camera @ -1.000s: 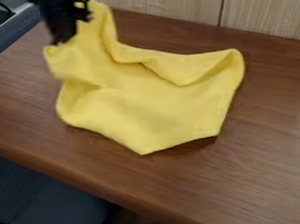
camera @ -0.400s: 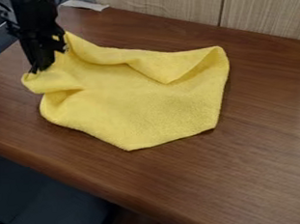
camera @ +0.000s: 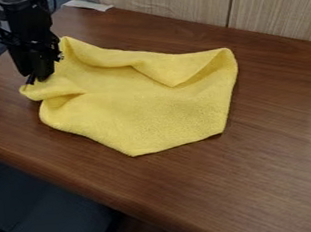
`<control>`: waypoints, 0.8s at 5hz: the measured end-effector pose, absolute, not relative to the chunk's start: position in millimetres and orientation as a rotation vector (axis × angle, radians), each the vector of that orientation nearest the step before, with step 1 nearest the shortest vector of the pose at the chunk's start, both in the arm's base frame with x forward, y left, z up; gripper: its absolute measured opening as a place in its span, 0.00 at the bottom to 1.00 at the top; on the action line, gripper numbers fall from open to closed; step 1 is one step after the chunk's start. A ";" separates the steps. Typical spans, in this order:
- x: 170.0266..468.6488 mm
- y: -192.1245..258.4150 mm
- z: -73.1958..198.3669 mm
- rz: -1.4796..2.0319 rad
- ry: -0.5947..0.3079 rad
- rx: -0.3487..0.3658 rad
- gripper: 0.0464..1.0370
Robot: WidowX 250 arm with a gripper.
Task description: Unfoldt the cloth from top left to left
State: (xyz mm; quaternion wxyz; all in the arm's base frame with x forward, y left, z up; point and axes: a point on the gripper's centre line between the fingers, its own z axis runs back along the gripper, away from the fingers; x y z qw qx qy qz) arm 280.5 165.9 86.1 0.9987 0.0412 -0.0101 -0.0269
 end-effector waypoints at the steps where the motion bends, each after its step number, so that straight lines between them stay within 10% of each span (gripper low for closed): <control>1: 275.9 167.1 87.4 -0.044 0.009 0.088 0.86; 4: 270.9 166.6 124.3 -0.037 -0.019 0.106 0.97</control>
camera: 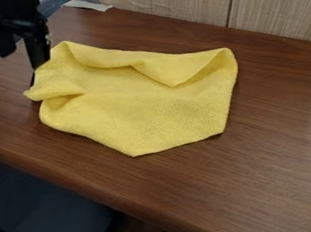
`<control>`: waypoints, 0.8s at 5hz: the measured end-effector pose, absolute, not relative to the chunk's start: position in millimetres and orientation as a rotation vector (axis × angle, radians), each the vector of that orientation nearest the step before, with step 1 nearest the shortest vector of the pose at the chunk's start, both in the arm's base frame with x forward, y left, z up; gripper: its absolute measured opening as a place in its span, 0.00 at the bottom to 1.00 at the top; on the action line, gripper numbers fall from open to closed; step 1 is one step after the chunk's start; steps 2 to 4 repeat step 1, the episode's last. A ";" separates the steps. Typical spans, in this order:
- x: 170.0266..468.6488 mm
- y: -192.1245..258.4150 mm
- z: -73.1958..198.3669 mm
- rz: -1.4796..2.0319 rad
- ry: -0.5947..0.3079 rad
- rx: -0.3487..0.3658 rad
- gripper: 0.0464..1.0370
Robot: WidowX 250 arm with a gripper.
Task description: Unfoldt the cloth from top left to left
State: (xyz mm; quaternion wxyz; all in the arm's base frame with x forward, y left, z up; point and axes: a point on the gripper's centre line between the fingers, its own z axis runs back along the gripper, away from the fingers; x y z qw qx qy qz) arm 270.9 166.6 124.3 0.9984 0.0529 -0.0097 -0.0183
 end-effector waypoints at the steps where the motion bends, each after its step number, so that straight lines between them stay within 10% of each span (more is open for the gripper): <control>1: 271.0 161.8 140.7 -0.045 -0.056 0.100 0.97; 4: 271.0 161.8 140.7 -0.045 -0.056 0.100 0.97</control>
